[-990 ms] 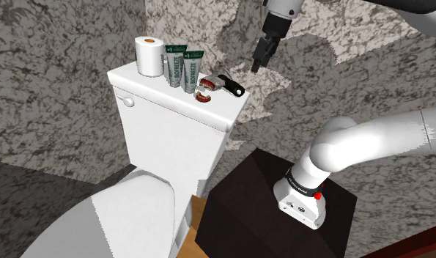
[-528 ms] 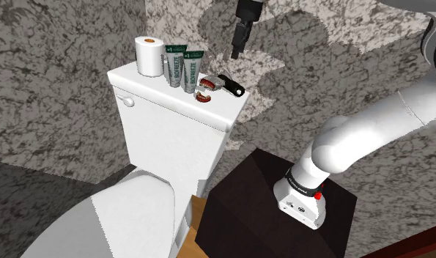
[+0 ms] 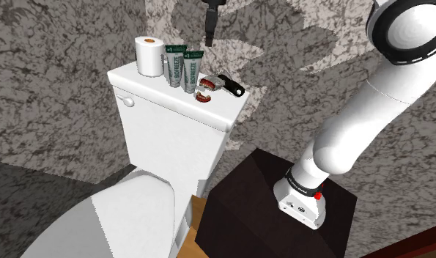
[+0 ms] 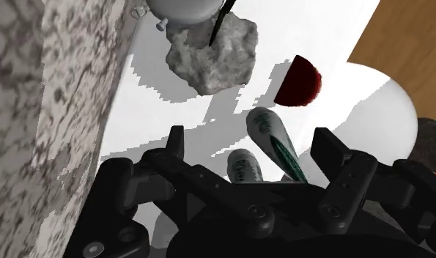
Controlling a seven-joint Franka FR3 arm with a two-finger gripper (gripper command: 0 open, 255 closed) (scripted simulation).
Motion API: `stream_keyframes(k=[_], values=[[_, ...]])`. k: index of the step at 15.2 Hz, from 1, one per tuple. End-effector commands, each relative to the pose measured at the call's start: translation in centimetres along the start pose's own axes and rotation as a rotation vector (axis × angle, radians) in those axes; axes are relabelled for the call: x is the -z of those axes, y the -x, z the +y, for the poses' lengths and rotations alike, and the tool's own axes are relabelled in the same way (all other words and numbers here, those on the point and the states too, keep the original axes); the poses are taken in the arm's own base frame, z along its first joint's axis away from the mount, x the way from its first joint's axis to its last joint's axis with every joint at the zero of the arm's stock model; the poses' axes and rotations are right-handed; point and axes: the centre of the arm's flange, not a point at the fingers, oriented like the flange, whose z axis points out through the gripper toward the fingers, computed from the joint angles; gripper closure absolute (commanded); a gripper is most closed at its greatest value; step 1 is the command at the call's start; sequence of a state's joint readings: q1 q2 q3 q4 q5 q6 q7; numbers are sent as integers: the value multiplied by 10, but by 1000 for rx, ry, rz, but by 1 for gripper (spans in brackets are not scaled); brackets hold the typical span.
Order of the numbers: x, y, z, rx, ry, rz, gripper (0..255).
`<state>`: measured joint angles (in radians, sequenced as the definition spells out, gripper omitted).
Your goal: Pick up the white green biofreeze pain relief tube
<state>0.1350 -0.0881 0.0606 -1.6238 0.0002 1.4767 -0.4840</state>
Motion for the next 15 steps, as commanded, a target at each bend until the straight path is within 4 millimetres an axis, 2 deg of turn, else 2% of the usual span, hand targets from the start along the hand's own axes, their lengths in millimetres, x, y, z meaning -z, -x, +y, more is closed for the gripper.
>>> stream_keyframes(k=[1,5,12,14,15], values=[[2,-28,-1,73,2,-17,0],[10,-80,-10,206,5,-46,0],[-27,-82,-9,206,5,-46,0],[-30,-82,-9,206,5,-46,0],[-30,-82,-10,206,5,-46,255]])
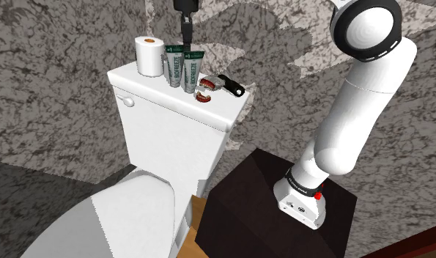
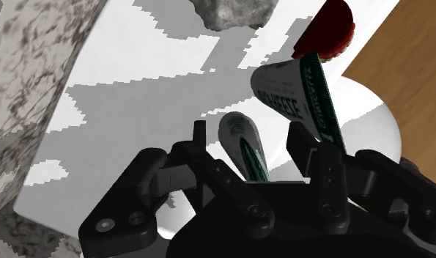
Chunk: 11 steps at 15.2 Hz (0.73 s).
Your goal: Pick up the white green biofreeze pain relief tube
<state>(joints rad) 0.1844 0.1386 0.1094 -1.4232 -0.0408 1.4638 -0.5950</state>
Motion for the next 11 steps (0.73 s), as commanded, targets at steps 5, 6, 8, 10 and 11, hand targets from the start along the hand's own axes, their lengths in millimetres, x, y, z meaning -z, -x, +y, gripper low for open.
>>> stream_keyframes(k=[5,6,8,10,11], values=[[-1,0,0,0,0,0,255],[-1,0,0,0,0,0,255],[-1,0,0,0,0,0,255],[4,1,0,0,0,0,255],[9,1,0,0,0,0,255]])
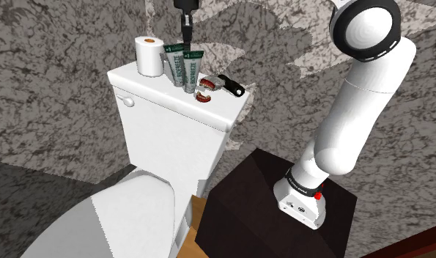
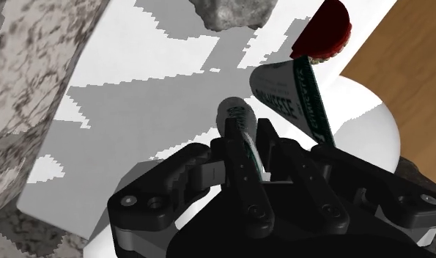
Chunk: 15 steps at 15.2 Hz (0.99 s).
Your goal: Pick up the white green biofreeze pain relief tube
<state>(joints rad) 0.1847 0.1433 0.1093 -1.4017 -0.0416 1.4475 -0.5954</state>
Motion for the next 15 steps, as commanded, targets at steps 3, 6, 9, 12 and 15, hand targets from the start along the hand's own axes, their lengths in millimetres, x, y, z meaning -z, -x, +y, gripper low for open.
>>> stream_keyframes(k=[3,6,9,12,15], values=[[19,2,-1,0,0,0,255],[35,3,-1,0,0,0,255],[51,5,-2,0,0,0,255],[66,6,-2,0,0,0,255],[72,7,-3,0,0,0,255]])
